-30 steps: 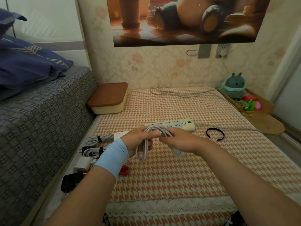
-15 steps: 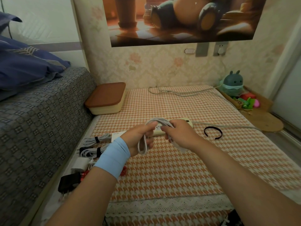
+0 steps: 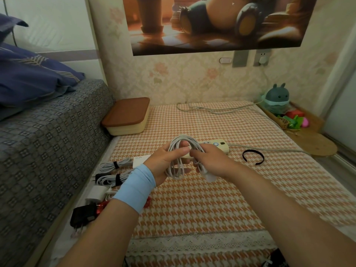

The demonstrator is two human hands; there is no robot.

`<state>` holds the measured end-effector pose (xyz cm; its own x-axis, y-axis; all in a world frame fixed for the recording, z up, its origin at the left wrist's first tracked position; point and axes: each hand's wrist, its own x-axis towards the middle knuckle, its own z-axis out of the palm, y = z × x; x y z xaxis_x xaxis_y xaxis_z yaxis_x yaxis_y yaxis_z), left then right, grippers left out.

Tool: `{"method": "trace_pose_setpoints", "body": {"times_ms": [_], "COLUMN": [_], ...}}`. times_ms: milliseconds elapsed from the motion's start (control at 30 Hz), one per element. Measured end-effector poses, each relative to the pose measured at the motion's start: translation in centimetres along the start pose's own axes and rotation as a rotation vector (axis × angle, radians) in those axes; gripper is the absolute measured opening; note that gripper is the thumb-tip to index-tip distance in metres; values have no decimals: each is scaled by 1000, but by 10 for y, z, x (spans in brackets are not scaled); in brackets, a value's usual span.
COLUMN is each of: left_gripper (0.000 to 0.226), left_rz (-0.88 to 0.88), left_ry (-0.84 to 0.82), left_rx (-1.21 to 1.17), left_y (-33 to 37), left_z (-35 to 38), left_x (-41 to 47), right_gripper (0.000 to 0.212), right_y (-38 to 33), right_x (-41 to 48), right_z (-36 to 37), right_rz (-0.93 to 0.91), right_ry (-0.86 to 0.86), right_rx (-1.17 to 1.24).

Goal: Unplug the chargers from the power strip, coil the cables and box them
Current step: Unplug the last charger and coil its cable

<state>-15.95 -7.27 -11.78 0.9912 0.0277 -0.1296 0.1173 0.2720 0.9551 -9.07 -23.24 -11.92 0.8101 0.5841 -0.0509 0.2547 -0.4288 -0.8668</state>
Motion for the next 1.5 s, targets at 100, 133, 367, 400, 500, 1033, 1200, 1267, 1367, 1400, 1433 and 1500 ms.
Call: {"method": "trace_pose_setpoints", "body": {"times_ms": [100,133,367,400,500,1033,1200,1267,1367,1400,1433,1500], "left_gripper": [14,19,53,51,41,37,26,26,27,31,35,30], "left_rz": [-72,-89,-95,-94,-57,85,82,70,46,34,27,34], "left_ry": [100,124,18,14,15,51,74,93,130,155,182,212], "left_rx": [25,0,0,-14,6,-27,2,-9,-23,-28,-17,-7], "left_y": [-6,-9,-32,-34,-34,-7,-16,-18,-14,-12,-11,-8], "left_z": [-2,-1,17,18,18,-5,10,11,7,4,0,-8], "left_x": [6,7,9,9,11,8,4,4,7,9,12,15], "right_gripper": [30,30,35,34,32,28,35,34,38,43,47,46], "right_y": [3,3,8,9,6,-5,-1,2,2,0,-2,-4], "right_x": [-1,-1,2,1,-3,-8,-6,-4,-5,-5,-5,-2], "right_z": [0,1,7,8,10,5,10,11,18,21,25,27], "right_rz": [19,26,-49,-63,-103,-89,-219,-206,-184,-157,-107,28], "right_ry": [76,94,39,-1,-91,-237,-130,-145,-182,-188,-175,-118], "right_rx": [6,30,-242,-252,-239,315,97,87,155,223,308,502]}}
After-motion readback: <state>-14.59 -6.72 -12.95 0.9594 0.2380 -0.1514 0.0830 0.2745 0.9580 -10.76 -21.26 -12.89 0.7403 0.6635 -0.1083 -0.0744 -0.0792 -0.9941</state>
